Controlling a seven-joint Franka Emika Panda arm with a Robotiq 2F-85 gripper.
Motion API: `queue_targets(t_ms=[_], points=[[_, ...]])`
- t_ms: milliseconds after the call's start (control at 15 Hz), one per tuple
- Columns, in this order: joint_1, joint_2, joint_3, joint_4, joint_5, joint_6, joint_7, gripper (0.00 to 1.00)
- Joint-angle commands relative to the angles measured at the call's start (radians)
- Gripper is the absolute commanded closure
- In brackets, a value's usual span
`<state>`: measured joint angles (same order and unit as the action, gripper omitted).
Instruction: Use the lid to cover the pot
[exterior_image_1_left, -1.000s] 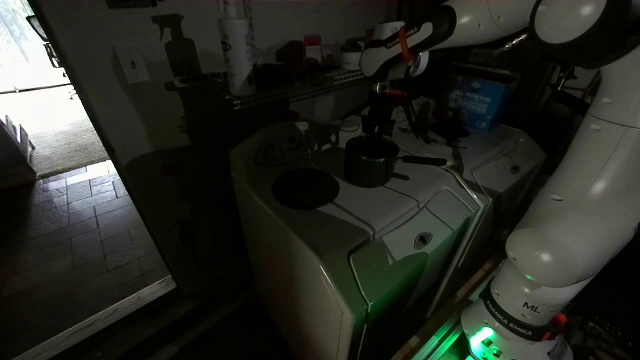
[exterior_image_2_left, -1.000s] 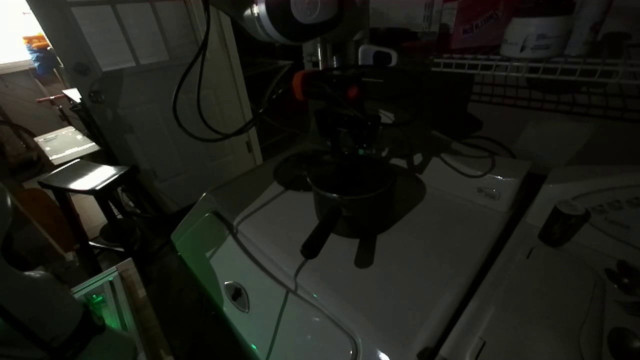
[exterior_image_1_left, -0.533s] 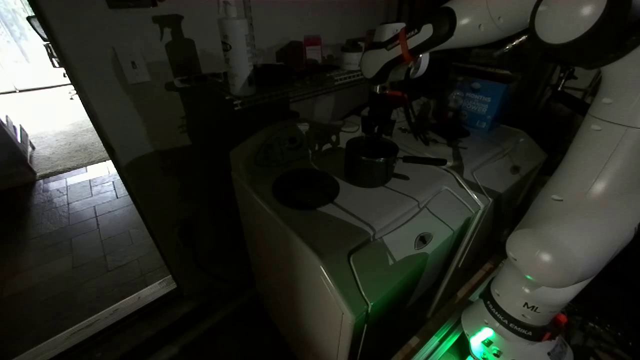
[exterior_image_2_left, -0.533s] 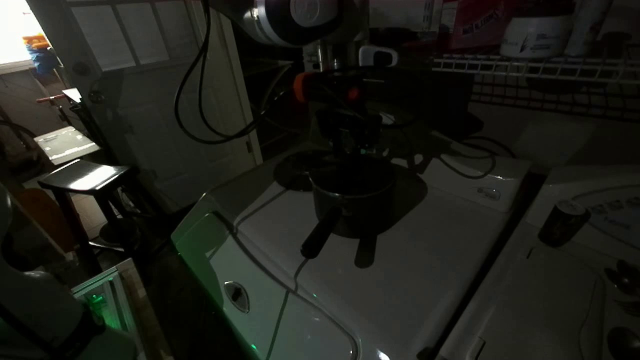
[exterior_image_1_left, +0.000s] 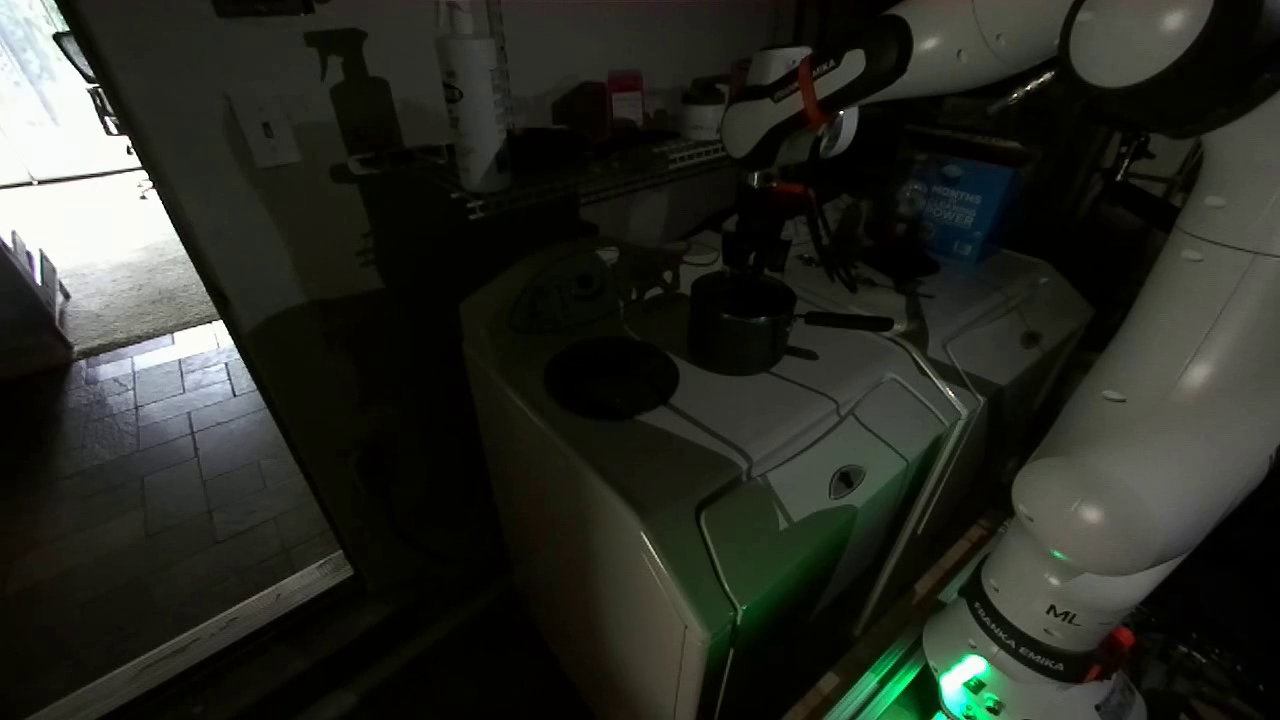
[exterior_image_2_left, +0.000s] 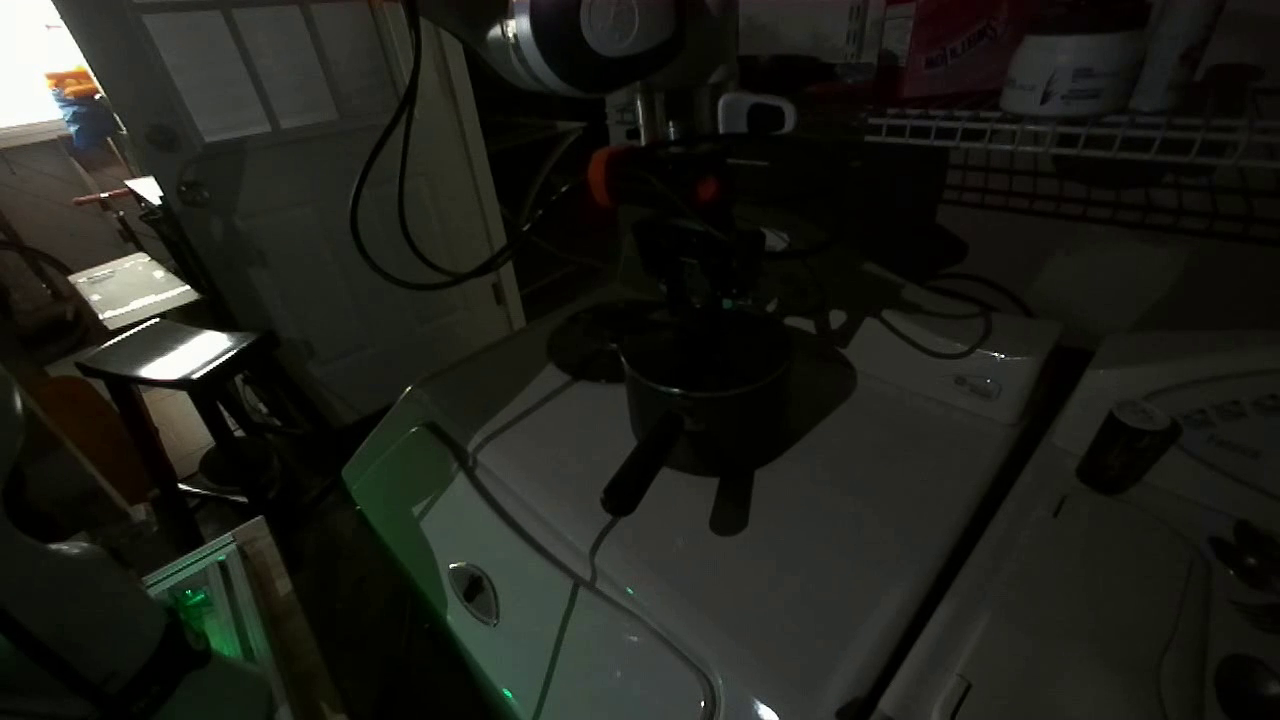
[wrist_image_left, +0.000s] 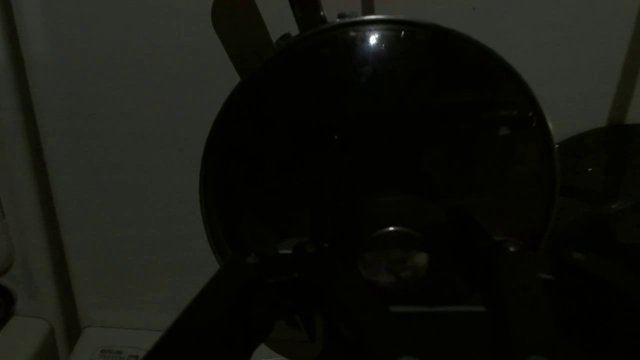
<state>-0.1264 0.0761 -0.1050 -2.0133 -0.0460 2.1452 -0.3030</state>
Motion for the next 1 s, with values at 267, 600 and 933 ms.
queue_targets(t_ms=[267, 600, 933], points=[[0.003, -0.022, 0.002, -0.001, -0.002, -0.003, 0.002, 0.0], [-0.006, -0.055, -0.008, 0.05, 0.004, -0.064, -0.009, 0.0], [-0.019, -0.087, -0.035, 0.146, 0.005, -0.15, -0.006, 0.0]])
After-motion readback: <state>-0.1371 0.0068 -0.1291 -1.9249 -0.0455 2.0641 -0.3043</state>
